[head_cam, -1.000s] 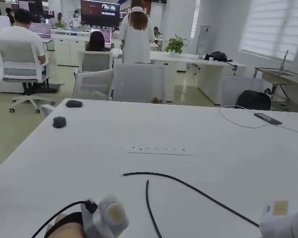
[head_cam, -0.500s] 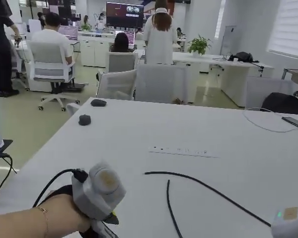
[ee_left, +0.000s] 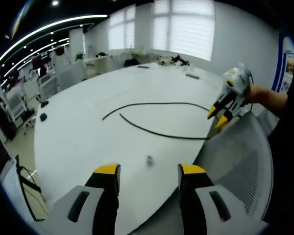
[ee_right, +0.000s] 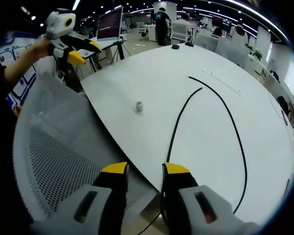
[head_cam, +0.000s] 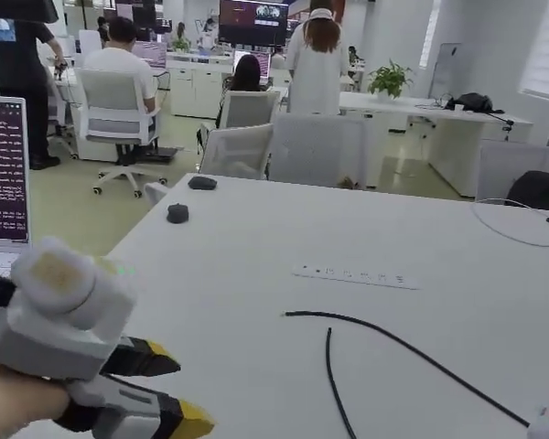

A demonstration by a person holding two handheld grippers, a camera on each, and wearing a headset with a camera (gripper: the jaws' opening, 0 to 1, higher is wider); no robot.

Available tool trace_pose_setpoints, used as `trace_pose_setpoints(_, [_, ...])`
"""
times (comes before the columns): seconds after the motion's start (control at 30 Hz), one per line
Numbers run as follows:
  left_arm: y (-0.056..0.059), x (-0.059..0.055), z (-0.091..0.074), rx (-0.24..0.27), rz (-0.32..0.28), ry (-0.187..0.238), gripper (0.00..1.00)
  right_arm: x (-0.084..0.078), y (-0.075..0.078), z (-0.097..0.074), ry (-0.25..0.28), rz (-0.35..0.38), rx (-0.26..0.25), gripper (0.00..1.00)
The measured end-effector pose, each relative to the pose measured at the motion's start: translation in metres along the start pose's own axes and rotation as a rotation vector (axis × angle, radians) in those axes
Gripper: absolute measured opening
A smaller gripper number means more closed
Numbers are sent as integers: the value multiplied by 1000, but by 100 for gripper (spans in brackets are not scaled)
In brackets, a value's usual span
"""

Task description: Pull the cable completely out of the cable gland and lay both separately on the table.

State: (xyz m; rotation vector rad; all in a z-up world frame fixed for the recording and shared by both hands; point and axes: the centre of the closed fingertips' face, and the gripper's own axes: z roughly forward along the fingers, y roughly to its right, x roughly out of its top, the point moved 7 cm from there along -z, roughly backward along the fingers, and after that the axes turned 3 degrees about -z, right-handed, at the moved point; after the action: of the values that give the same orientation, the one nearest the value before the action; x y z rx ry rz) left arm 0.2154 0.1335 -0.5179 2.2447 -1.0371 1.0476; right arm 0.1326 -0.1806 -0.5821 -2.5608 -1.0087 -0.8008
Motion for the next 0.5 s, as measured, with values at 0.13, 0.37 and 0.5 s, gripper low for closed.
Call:
trace_pose_setpoints(0.13, [1, -11, -8, 45, 1, 2, 54, -2, -1, 0, 5, 24, 0, 28])
trace_pose_setpoints(0.37, [-5, -26, -16, 110, -54, 19, 57, -5, -4, 0, 13, 52, -5, 30])
trace_pose_setpoints(0.5, [-5, -36, -15, 117, -113, 27, 54, -5, -5, 2, 31, 87, -6, 31])
